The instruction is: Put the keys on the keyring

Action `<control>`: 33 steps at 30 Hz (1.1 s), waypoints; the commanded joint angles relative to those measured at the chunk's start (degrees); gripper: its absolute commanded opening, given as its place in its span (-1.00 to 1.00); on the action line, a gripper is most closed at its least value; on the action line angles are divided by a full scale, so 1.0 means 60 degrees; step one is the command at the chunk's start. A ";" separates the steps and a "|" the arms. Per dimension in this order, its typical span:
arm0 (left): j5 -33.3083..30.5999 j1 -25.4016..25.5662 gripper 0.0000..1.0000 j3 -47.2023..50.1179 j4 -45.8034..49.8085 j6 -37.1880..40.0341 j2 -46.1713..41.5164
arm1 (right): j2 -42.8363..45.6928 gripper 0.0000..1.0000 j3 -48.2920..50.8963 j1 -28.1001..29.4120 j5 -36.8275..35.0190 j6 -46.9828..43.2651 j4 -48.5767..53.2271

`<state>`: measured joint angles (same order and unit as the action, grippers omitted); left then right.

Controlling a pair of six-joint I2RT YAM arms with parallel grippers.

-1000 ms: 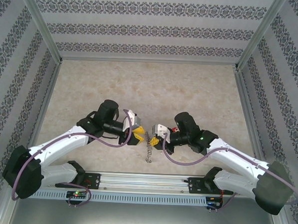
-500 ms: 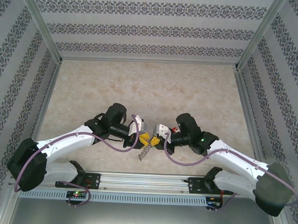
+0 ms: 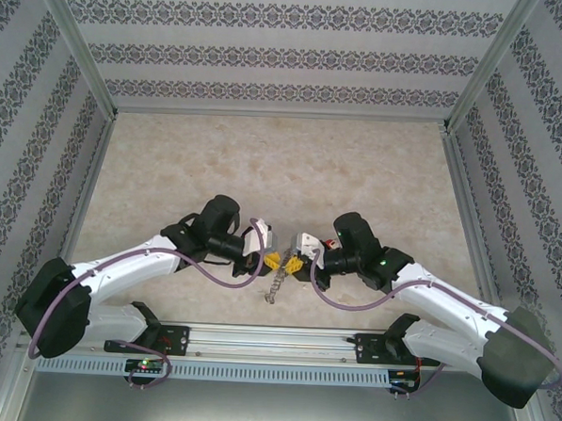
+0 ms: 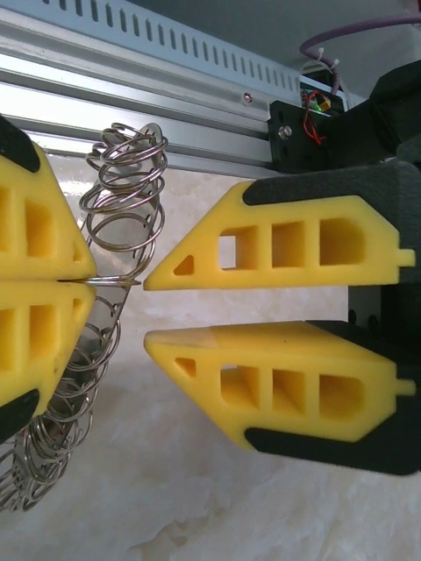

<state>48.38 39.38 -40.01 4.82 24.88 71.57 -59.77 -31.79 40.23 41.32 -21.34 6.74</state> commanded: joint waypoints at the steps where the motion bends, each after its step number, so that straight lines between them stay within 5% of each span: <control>1: 0.0435 0.0117 -0.56 -0.0342 0.0468 0.0588 0.0107 | -0.0105 -1.00 0.0088 -0.0105 0.0197 0.0573 0.0203; 19: 0.1181 0.0220 -0.56 -0.1081 0.1375 0.1145 0.1027 | 0.0066 -1.00 0.0382 -0.0261 0.0164 0.1346 -0.0519; 33: 0.1067 0.0220 -0.63 -0.1024 0.1680 0.1301 0.1221 | 0.0289 -1.00 0.1369 -0.0444 0.0860 0.3042 -0.2900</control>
<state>55.13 39.44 -45.58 10.57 30.00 77.58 -57.52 -24.01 38.33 44.73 -5.72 -7.11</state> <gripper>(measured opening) 0.188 0.059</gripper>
